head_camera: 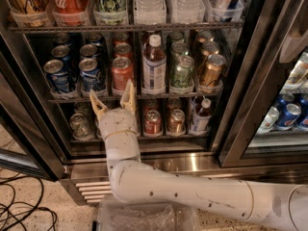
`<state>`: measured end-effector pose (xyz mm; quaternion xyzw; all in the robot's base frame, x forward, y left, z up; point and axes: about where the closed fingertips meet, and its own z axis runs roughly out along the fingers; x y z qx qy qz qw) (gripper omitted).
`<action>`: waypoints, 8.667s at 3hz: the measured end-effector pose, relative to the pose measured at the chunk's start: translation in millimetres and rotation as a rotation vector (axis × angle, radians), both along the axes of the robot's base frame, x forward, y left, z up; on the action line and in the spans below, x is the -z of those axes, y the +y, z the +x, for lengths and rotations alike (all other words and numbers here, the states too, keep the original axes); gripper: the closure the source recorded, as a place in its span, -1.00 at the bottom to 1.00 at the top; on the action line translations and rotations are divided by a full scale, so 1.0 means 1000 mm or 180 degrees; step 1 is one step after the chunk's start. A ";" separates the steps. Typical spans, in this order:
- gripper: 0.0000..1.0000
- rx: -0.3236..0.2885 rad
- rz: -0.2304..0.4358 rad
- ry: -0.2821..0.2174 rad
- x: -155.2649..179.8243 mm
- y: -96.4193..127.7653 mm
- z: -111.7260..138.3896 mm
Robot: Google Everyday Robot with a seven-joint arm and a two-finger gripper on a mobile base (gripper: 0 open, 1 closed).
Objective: Pick coke can from middle shelf of fridge
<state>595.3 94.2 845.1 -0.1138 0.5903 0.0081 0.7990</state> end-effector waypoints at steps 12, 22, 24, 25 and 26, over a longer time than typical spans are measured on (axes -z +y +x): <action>-0.32 0.0217 0.0221 0.0101 0.003 -0.008 0.022; 0.58 0.0455 0.0058 0.0075 -0.012 -0.047 0.070; 1.00 0.0074 -0.0138 -0.0139 -0.036 -0.040 0.039; 1.00 -0.0274 -0.0293 -0.0332 -0.058 -0.025 0.003; 1.00 -0.0622 -0.0441 -0.0506 -0.082 -0.013 -0.034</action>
Offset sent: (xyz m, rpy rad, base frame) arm 0.0314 0.0046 0.0014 0.0359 0.0007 -0.0555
